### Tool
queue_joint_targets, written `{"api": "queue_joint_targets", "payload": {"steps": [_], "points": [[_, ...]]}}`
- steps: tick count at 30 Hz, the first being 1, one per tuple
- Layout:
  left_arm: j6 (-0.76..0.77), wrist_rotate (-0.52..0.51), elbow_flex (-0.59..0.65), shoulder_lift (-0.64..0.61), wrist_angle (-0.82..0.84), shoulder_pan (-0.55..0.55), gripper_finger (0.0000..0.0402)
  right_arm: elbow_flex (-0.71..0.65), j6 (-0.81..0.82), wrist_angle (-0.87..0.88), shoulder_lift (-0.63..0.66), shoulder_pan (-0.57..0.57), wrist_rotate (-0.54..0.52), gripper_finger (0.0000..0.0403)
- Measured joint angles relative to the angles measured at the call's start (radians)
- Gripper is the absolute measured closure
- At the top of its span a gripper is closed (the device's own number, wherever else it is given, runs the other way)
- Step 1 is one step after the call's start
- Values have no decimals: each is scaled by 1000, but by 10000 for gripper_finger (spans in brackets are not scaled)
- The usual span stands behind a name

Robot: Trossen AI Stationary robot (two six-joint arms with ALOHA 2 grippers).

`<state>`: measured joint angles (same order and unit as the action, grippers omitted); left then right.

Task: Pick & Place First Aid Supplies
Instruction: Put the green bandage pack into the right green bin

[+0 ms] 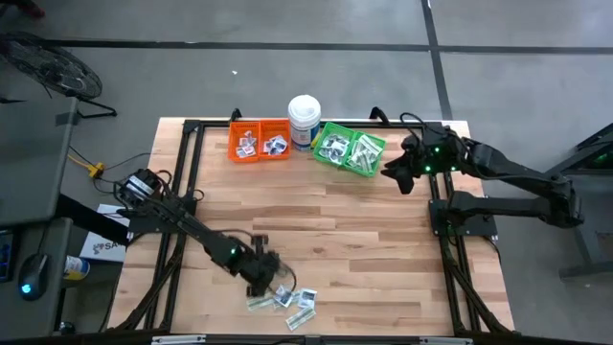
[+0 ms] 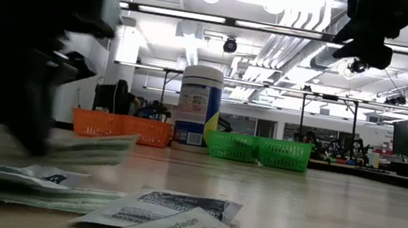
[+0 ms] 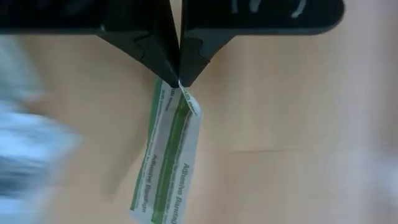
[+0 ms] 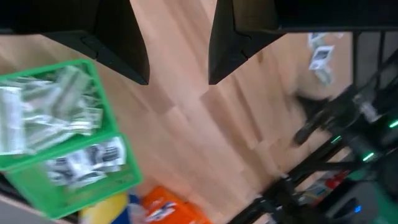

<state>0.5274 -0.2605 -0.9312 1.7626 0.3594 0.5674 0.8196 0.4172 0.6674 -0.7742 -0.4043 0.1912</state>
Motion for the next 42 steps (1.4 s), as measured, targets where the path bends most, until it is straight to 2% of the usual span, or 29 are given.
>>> {"api": "queue_joint_targets", "payload": {"steps": [5, 16, 23, 36, 42], "points": [[-9, -105, 4, -56, 12, -55, 401, 0, 27, -65, -37, 119, -29, 245], [-106, -162, 0, -134, -90, -153, 401, 0, 65, -270, -181, 336, -163, 245], [-138, -259, -3, -181, -182, -178, 401, 0, 119, -381, -301, 450, -241, 245], [-195, -422, -5, -236, -291, -182, 401, 0, 155, -701, -539, 569, -298, 245], [-213, -436, -5, -236, -316, -182, 401, 1, 152, -848, -643, 597, -316, 245]]}}
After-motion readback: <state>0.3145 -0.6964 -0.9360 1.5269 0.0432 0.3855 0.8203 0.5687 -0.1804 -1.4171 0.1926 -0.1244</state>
